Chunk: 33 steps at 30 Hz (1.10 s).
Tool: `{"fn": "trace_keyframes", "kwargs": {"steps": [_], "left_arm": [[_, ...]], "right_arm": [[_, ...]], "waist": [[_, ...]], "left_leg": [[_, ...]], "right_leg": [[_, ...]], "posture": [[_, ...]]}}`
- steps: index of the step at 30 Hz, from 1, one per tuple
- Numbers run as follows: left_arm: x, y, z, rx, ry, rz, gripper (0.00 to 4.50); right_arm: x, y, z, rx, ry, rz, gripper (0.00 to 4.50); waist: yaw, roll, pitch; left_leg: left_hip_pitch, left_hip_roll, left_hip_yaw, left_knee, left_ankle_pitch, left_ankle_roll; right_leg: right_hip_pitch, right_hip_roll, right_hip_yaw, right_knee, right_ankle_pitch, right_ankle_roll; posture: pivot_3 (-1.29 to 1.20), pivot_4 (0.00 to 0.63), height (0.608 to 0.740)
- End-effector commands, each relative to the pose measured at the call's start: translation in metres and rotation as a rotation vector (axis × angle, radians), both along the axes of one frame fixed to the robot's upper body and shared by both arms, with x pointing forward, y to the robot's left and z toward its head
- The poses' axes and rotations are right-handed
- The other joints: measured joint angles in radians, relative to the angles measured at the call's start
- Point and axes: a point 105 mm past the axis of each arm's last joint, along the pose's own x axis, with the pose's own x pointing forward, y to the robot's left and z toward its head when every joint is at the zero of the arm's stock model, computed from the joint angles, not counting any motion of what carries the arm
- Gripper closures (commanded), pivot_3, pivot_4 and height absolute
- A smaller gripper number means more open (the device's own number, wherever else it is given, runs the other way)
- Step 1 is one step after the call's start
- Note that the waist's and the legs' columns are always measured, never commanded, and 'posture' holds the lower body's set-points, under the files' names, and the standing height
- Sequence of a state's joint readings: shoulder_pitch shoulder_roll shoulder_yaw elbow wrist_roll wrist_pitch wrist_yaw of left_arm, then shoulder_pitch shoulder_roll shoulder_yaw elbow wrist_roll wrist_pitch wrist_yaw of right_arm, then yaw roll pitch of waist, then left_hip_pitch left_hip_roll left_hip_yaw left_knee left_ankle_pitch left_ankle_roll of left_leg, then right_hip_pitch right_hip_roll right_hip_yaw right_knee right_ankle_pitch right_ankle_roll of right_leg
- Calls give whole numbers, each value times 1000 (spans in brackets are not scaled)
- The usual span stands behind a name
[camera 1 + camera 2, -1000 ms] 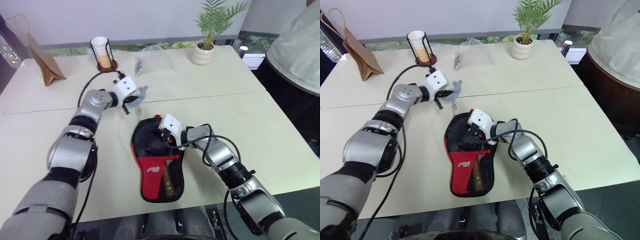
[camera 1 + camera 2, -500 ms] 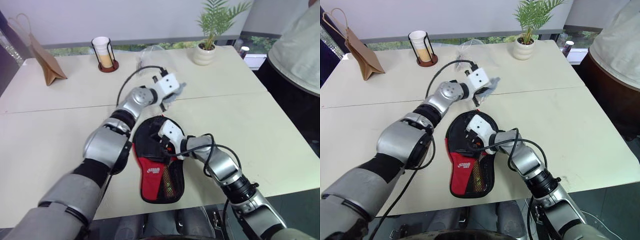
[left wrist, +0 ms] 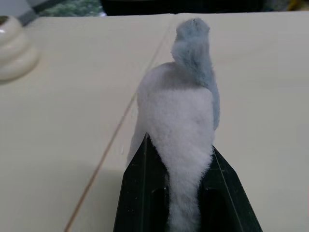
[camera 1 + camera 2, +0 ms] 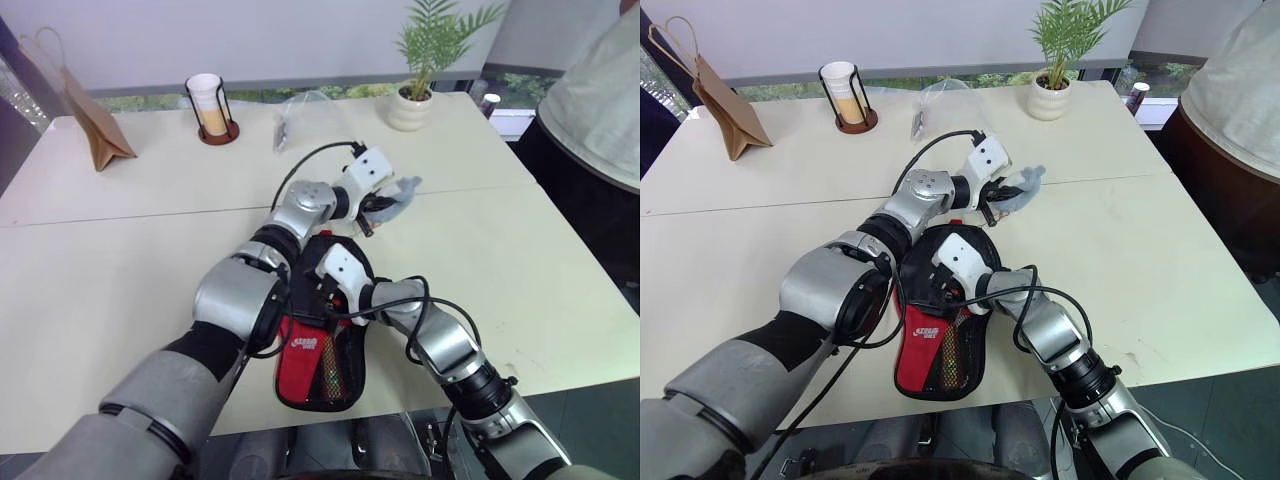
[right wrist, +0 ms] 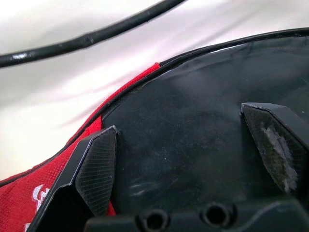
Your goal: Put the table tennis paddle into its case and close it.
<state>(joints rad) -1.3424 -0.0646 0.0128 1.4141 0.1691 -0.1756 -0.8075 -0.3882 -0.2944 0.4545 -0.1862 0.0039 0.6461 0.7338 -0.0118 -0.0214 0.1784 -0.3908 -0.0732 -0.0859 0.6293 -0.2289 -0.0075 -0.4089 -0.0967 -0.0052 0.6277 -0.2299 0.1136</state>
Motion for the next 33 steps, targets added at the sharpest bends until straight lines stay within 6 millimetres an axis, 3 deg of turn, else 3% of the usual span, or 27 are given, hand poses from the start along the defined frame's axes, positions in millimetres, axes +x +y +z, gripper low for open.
{"fn": "trace_keyframes", "kwargs": {"steps": [1, 5, 14, 19, 21, 24, 27, 33], "left_arm": [[-11, -10, 24, -23, -19, -137, 2573], [-23, -3, 20, -3, 9, -274, 549], [-1, 34, 59, -196, 10, -159, 549], [5, 84, 70, -166, -68, -141, 549], [4, 101, 68, -131, -88, -152, 549], [-3, 134, 53, -30, -117, -161, 549], [-13, 154, 37, 33, -121, -180, 549], [-40, 156, 9, 53, -108, -242, 549]], "right_arm": [[-19, -16, -64, -172, 212, -8, 0], [-13, -22, -63, -185, 199, -7, 0], [5, -33, -57, -199, 163, 0, 0], [18, -39, -39, -183, 103, 7, 0], [25, -43, -26, -172, 70, 2, 0], [31, -48, -1, -154, 9, 5, 0], [33, -54, 24, -134, -39, 7, 0], [29, -71, 82, -49, -94, -22, 0]], "waist": [[-1, 0, 0], [-4, 2, -1], [-2, 3, -2], [-2, 4, -2], [1, 4, -2], [1, 4, -2], [1, 4, -2], [0, 3, -1]], "left_leg": [[0, 0, 0, 0, 0, 0], [0, 0, 0, 0, 0, 0], [1, 0, 0, 0, 0, 0], [1, 0, 0, 0, 0, 0], [1, 0, -1, 0, 0, 0], [0, -1, -1, 1, 0, 0], [0, -1, -1, 1, 0, 0], [-11, -1, -1, 2, 0, 0]], "right_leg": [[0, 0, 0, 0, 0, 0], [0, 0, 0, 0, 0, 0], [0, 0, 0, 0, 0, 0], [0, 0, 0, 0, 0, 0], [0, 0, 0, 0, 0, 0], [1, -1, 0, 0, 2, -4], [0, -1, 1, 0, 3, -5], [-10, -1, 1, 0, 3, -6]], "posture": [[0, 150, 740], [0, 150, 740], [0, 150, 740], [0, 150, 740], [0, 150, 740], [0, 150, 740], [0, 150, 740], [0, 150, 740]]}}
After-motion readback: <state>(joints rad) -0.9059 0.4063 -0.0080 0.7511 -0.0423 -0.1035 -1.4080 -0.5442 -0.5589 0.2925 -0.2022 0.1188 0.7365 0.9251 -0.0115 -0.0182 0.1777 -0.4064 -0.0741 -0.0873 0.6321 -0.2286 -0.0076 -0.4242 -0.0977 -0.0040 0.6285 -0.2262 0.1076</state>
